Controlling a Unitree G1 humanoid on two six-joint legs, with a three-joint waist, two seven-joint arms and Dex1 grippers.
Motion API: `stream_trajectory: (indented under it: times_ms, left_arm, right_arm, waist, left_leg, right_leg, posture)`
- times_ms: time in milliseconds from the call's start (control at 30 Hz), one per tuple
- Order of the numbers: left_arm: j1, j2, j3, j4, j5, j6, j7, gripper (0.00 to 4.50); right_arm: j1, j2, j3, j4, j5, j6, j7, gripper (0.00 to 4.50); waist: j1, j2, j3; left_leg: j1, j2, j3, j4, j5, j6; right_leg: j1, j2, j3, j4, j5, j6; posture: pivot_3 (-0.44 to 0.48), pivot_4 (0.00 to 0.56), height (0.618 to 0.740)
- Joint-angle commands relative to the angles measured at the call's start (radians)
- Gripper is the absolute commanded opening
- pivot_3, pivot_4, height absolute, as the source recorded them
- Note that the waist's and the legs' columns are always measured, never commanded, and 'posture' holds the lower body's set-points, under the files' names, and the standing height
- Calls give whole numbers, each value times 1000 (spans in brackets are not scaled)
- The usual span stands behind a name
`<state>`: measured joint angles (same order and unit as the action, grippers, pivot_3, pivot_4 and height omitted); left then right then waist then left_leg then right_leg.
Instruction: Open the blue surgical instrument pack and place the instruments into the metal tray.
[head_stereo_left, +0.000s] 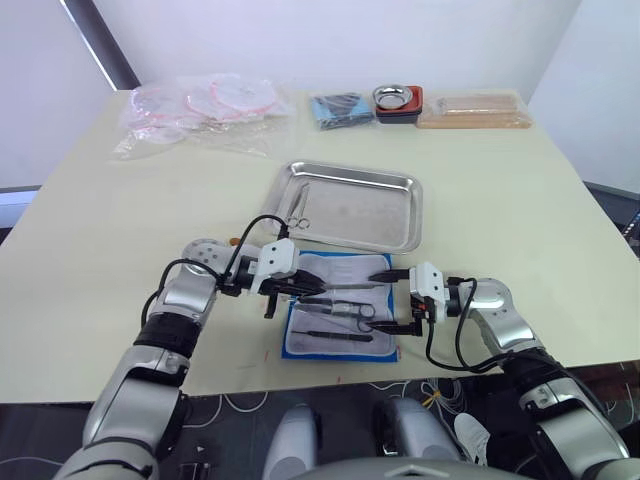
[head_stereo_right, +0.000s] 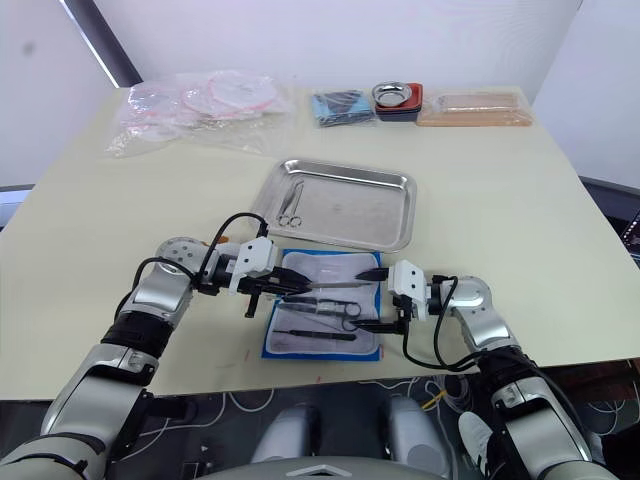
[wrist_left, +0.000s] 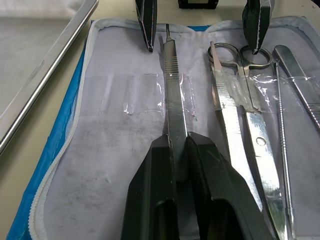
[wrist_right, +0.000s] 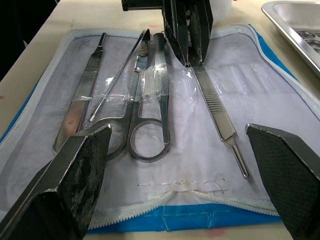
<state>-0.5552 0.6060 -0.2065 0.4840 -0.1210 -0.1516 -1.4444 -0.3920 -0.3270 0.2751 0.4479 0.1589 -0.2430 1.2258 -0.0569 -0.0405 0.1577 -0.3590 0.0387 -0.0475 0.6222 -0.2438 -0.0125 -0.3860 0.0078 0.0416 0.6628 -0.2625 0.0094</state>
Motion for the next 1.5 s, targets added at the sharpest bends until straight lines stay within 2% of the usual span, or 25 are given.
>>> stream_trajectory:
  times_ms: [33,600,1133,1500]
  left_arm:
    - [-11,29,8,-46,1,40,3,70]
    - [-14,179,-25,-341,-7,353,-57,70]
    - [-42,285,-25,-419,-17,486,-84,70]
    - [-36,370,0,-419,-37,496,-122,70]
  right_arm:
    - [57,-11,62,102,-82,52,-16,4500]
    - [62,1,67,109,-84,45,-19,4500]
    - [54,6,70,119,-87,44,-17,4500]
    - [50,11,72,123,-89,40,-14,4500]
  waist:
    - [0,0,0]
    - [-4,2,2]
    - [-8,1,3]
    - [-10,1,3]
  left_leg:
    - [0,0,0,0,0,0]
    - [-1,0,-1,1,0,0]
    - [-1,1,-1,1,0,0]
    - [-1,1,-1,1,0,0]
  right_leg:
    - [0,0,0,0,0,0]
    - [0,0,0,0,0,0]
    - [0,1,0,0,-2,-3]
    - [0,1,0,0,-2,-4]
  posture:
    - [0,150,740]
    - [0,150,740]
    - [0,150,740]
    - [0,150,740]
